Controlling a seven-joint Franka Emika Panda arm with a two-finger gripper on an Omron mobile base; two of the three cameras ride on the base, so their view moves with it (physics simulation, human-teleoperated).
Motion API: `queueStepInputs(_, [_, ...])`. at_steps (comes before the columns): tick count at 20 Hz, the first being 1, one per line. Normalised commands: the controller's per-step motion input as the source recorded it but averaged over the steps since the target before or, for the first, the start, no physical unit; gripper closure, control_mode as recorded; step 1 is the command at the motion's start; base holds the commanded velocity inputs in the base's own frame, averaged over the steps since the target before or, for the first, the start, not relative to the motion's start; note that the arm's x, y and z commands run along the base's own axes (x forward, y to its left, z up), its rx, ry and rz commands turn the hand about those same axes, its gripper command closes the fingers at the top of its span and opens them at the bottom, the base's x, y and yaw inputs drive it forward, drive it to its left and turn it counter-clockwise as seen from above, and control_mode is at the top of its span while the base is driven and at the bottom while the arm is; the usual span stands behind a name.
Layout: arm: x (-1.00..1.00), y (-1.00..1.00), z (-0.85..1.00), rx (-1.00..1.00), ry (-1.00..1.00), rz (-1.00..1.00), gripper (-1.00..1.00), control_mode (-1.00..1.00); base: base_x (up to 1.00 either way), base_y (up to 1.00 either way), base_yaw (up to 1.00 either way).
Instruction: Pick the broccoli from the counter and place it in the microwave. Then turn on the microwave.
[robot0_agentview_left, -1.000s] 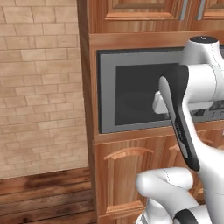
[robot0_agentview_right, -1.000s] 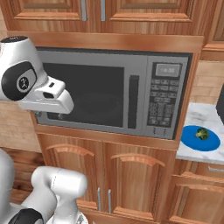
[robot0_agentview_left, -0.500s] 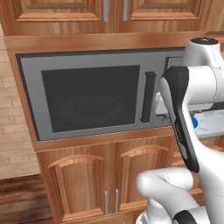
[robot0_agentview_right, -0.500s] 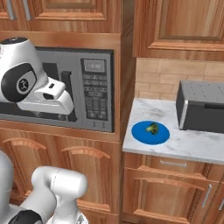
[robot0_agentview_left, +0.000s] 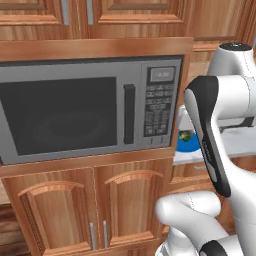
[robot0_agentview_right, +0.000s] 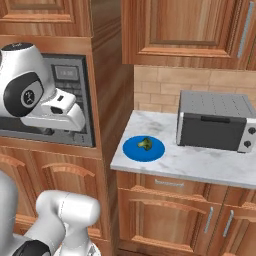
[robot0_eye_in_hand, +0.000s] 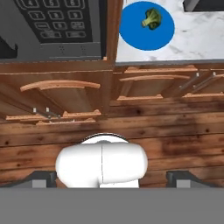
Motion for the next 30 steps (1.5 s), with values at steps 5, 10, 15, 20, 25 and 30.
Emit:
queueStepInputs(5, [0.00, 0.00, 0.00, 0.00, 0.00, 0.00, -1.00, 1.00, 0.24, -0.38, 0.16])
queueStepInputs(10, [0.00, 0.00, 0.00, 0.00, 0.00, 0.00, -1.00, 1.00, 0.14, -0.23, 0.14])
queueStepInputs(15, [0.00, 0.00, 0.00, 0.00, 0.00, 0.00, -1.00, 1.00, 0.00, -0.03, 0.09])
queueStepInputs(20, [-0.08, 0.01, 0.00, 0.00, -0.09, 0.06, -1.00, -1.00, 0.00, 0.00, 0.00])
queueStepInputs(25, [-0.38, 0.35, 0.11, 0.00, -0.19, 0.04, -1.00, -1.00, 0.00, 0.00, 0.00])
queueStepInputs(30, [-0.19, 0.52, 0.10, 0.00, -0.20, 0.02, -1.00, -1.00, 0.00, 0.00, 0.00])
